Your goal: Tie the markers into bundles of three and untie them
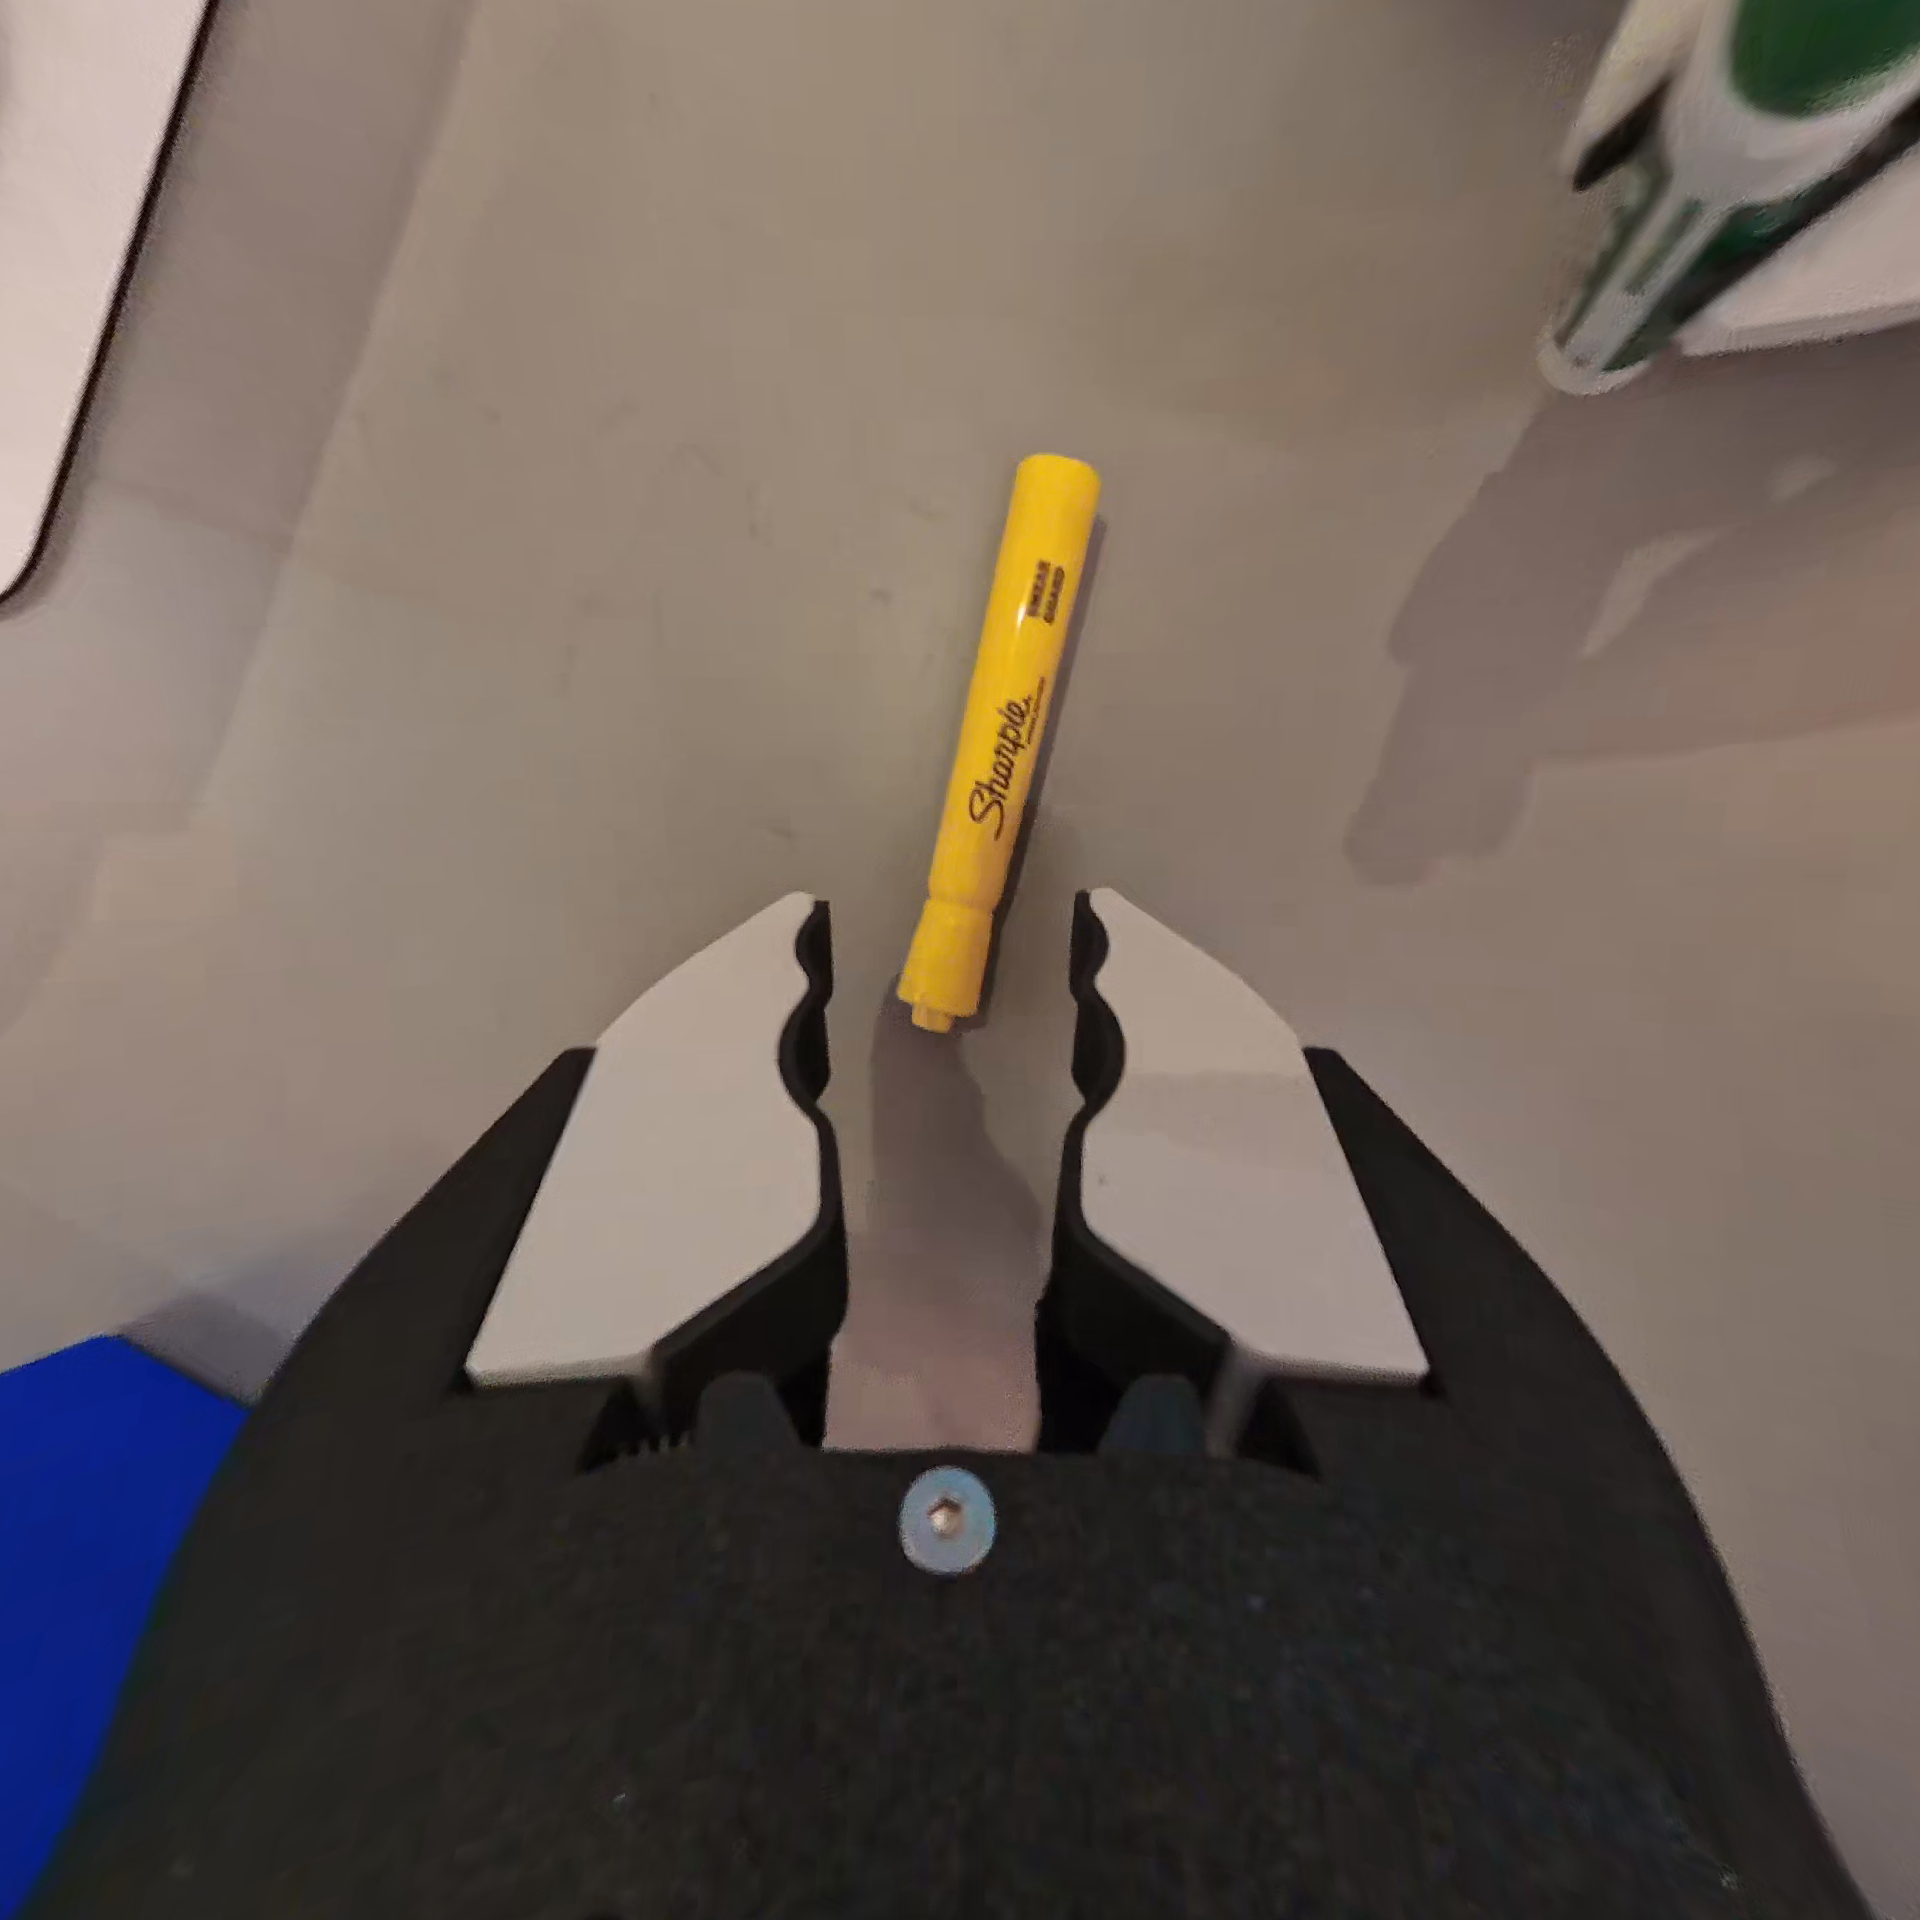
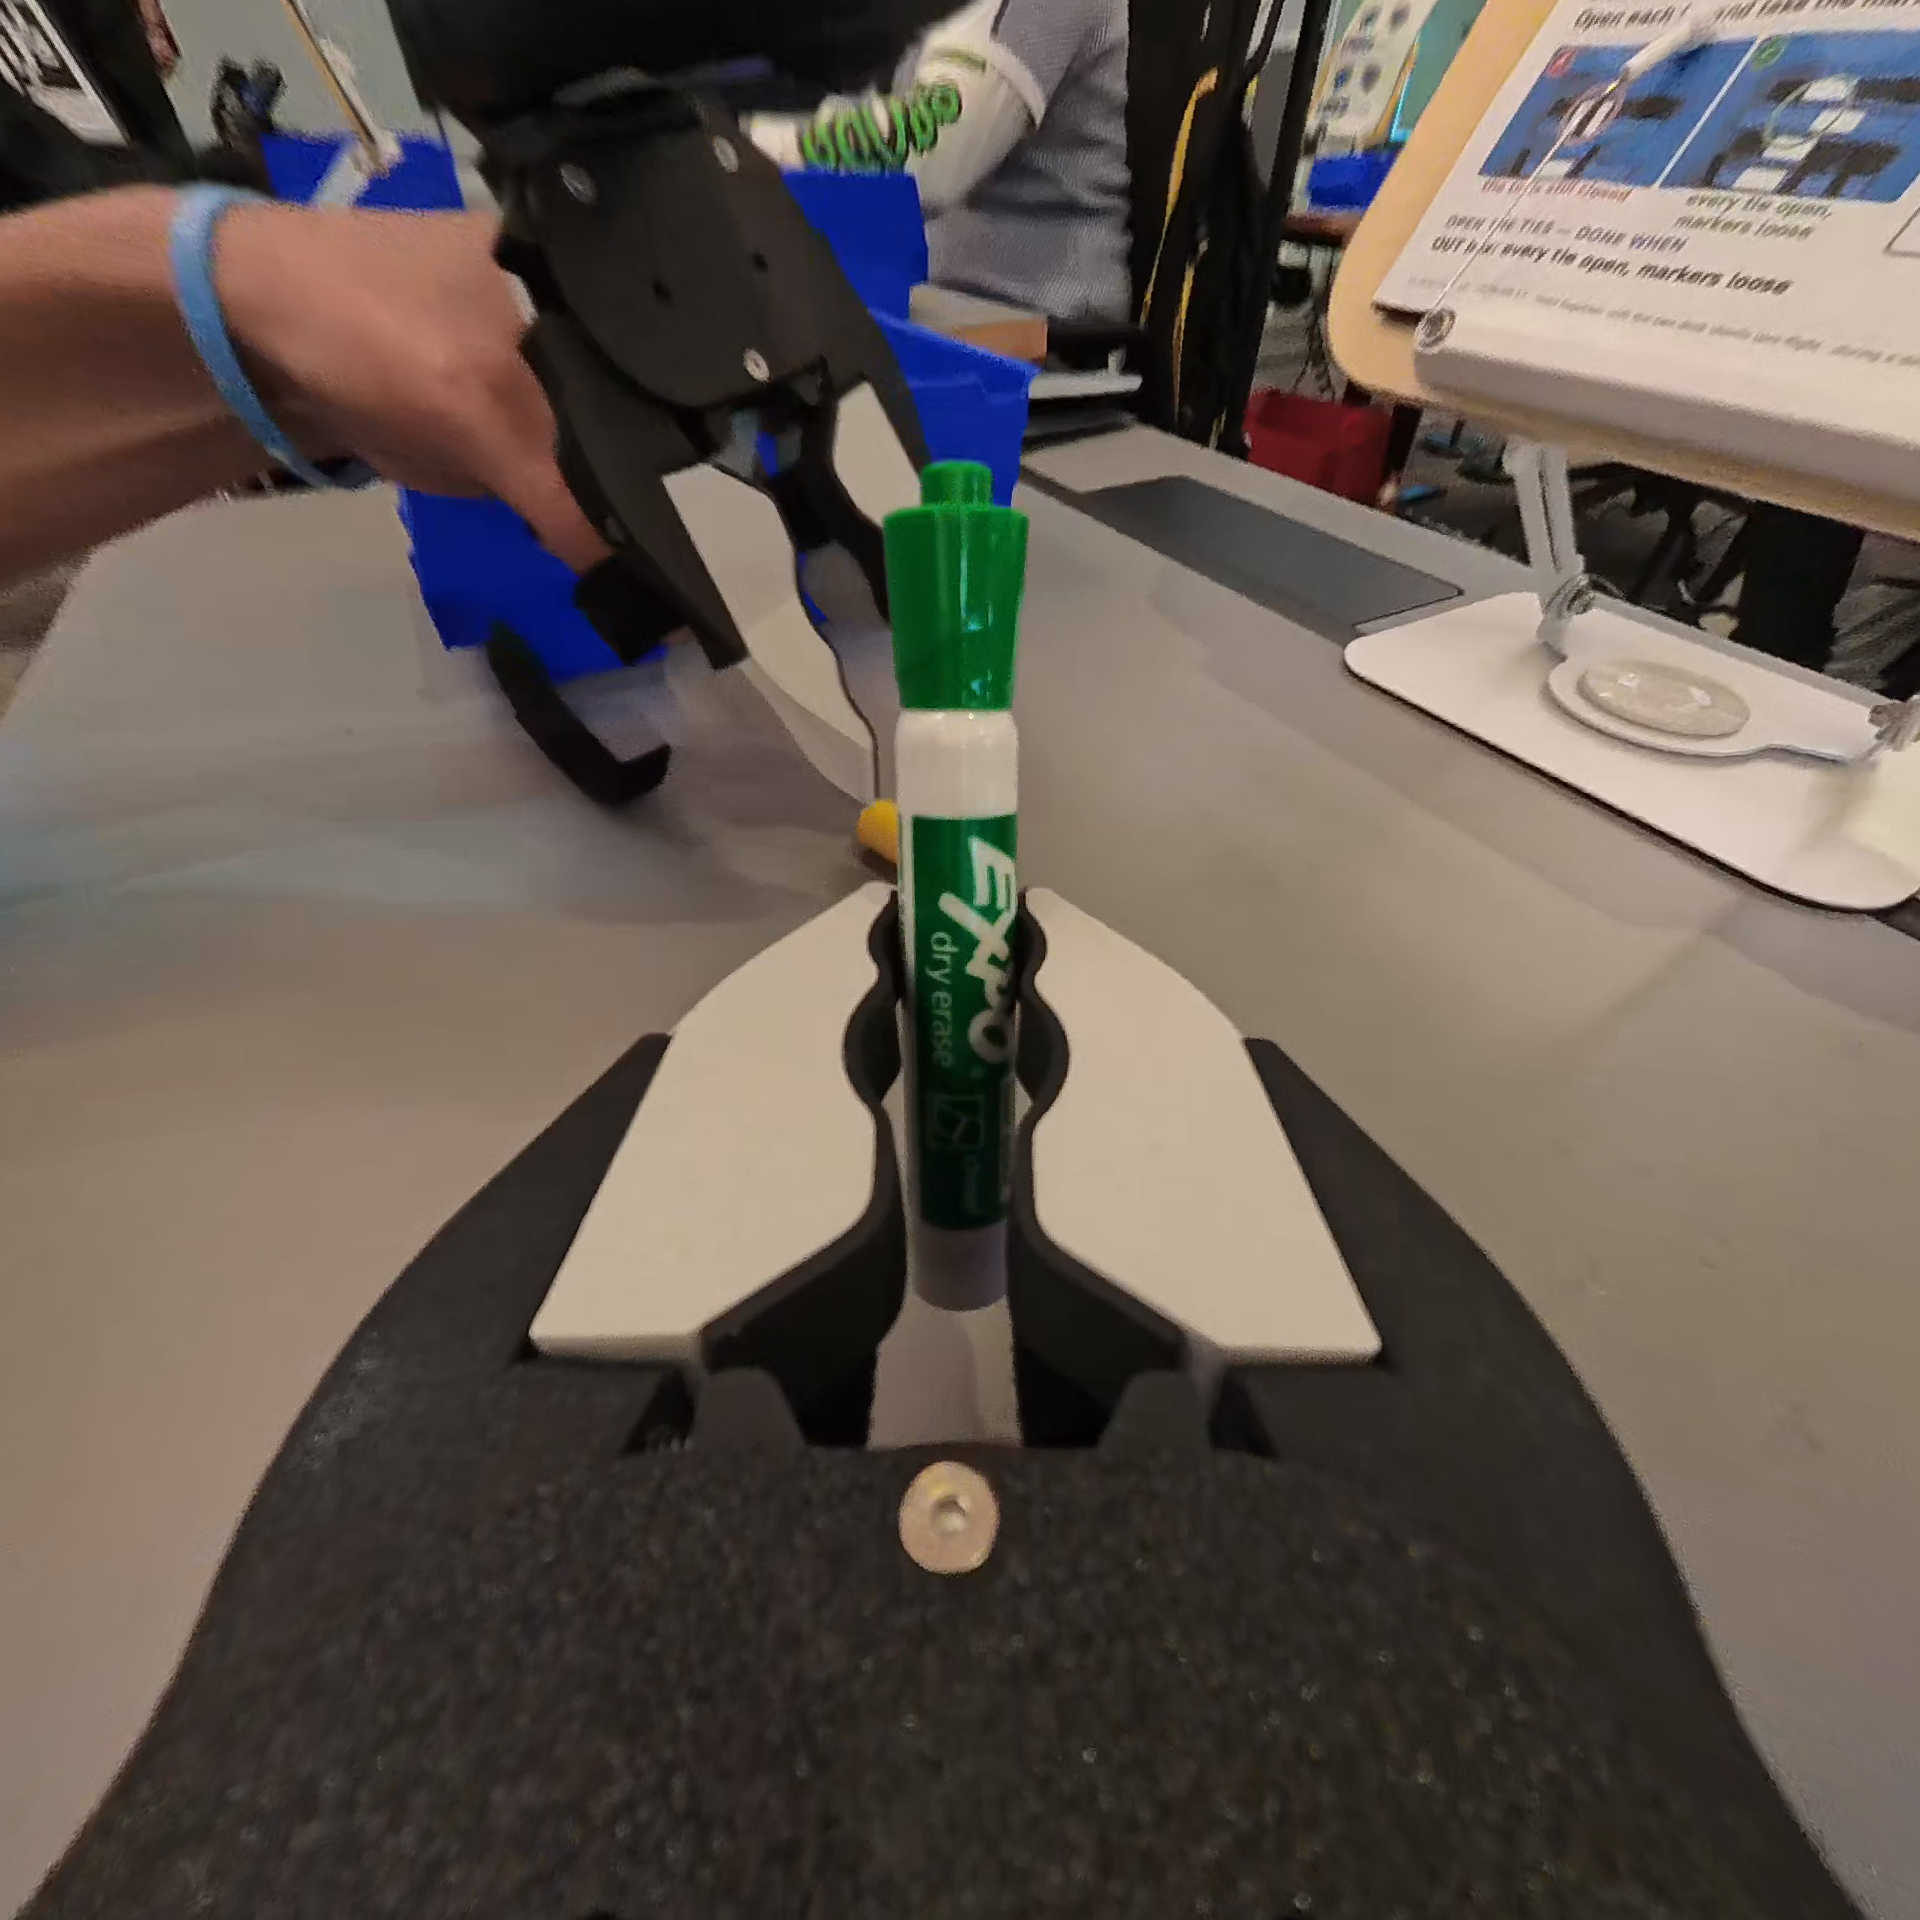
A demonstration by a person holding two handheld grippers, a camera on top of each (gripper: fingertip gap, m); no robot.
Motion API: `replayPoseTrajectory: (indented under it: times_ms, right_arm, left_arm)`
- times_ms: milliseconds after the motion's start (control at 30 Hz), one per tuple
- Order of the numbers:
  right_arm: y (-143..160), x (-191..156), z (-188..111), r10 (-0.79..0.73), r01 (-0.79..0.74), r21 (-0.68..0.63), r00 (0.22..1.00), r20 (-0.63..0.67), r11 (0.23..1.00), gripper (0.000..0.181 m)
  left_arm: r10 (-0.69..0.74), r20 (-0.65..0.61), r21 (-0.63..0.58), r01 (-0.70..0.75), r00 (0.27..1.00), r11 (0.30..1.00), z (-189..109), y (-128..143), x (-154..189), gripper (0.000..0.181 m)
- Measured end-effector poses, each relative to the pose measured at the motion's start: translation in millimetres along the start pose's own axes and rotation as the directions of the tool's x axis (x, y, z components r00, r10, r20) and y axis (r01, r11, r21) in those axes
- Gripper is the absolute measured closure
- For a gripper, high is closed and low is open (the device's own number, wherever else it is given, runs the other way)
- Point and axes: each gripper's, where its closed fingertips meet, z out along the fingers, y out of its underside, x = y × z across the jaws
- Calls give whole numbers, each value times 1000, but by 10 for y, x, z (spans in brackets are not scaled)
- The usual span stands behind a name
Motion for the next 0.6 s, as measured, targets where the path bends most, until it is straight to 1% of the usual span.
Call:
replayPoseTrajectory:
  times_ms: [33, 100, 167, 300, 400, 533, 600]
  right_arm:
    - [-11, 6, -13, 10, -10, 20, 1000, 1, 1000, 164]
    - [-64, 23, -47, -2, 2, 51, 1000, -2, 999, 164]
    - [-81, 50, -70, 24, -23, 71, 1000, -2, 997, 163]
    - [-115, 79, -101, 9, -6, 97, 1000, -27, 995, 163]
    - [-116, 85, -99, -15, 19, 92, 999, -45, 996, 163]
    - [-111, 97, -100, -24, 29, 87, 998, -61, 996, 163]
    - [-113, 110, -105, -23, 29, 88, 997, -70, 996, 163]
  left_arm:
    - [-1, -2, 1, 1, 1000, 1000, 6, -42, -12, 138]
    - [-8, -21, 43, 9, 1000, 999, -30, -163, 21, 138]
    - [-22, -44, 109, 27, 999, 994, -108, -297, 79, 139]
    - [-66, -59, 258, 79, 996, 963, -289, -488, 178, 140]
    - [-127, -87, 390, 151, 988, 908, -387, -595, 254, 140]
    - [-203, -162, 523, 258, 966, 812, -478, -652, 361, 140]
    - [-227, -197, 578, 300, 954, 759, -513, -662, 400, 134]
